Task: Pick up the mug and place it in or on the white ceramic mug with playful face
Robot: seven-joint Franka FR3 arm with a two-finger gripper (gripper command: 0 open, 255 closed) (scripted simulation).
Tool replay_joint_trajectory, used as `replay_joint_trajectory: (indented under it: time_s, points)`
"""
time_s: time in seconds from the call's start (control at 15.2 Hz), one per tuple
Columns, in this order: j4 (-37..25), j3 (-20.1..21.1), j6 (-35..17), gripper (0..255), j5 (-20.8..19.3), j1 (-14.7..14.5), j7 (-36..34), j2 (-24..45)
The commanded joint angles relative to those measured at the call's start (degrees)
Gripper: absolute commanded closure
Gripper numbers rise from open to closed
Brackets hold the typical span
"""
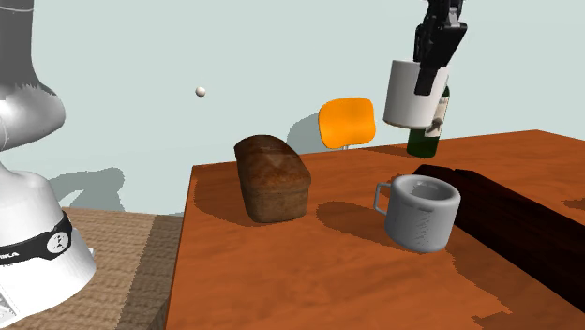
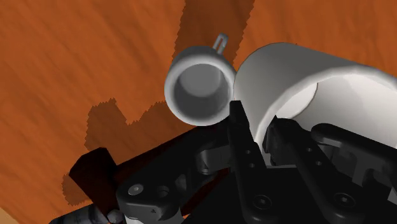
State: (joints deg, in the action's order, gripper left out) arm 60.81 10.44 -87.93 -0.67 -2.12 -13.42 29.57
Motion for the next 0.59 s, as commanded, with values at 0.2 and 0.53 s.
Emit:
replay_joint_trajectory:
  time_s: [0.2, 0.53]
  points:
    - [-12.3, -1.26, 5.19, 255, -0.55, 2.49, 4.42, 7.36]
    - [-4.05, -1.19, -0.48, 255, -0.26, 3.12, 4.64, 4.79]
